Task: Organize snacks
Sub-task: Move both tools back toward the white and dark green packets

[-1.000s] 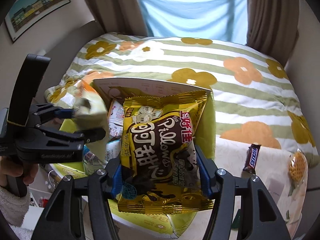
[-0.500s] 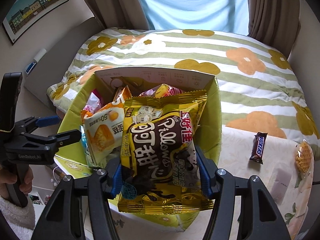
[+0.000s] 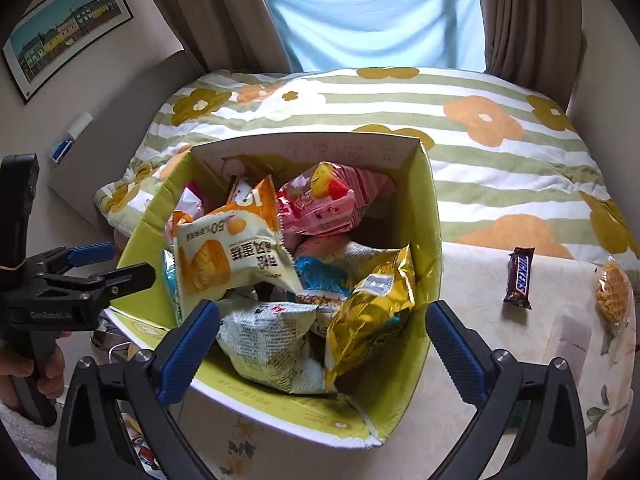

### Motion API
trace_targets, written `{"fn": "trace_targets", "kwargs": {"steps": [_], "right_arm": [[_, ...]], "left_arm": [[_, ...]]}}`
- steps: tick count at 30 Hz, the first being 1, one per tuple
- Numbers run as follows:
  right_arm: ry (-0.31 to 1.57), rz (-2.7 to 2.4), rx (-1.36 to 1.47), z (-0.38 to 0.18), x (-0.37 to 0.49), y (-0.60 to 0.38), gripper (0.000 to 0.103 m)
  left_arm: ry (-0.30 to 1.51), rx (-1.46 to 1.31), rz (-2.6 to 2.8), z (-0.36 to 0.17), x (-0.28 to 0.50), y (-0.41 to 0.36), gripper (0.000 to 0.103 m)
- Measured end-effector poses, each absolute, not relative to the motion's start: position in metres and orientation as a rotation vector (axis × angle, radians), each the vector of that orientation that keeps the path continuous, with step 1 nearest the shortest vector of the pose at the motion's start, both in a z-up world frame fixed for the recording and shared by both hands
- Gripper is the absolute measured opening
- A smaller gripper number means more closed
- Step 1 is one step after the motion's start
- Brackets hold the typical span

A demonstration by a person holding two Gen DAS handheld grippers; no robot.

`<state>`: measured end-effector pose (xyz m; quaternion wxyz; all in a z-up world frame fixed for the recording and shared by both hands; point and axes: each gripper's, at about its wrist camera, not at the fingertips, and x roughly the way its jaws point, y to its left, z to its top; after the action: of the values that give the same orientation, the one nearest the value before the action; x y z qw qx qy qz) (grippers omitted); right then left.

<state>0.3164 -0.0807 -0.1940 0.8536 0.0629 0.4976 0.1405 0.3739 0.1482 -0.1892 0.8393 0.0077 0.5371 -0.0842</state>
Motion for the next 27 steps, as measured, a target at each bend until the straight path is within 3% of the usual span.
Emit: {"fn": "trace_targets", "kwargs": {"steps": [15, 27], "right_arm": [[0.976, 0.137, 0.172, -0.154, 0.288, -0.141, 0.102], [0.937, 0.099, 0.09, -0.126, 0.266, -0.263, 0.102]], "left_arm": [[1.057, 0.046, -0.309, -0.16, 0.354, 0.092, 0.103], [1.009, 0.038, -0.327, -0.141, 0.314, -0.028, 0.103]]}}
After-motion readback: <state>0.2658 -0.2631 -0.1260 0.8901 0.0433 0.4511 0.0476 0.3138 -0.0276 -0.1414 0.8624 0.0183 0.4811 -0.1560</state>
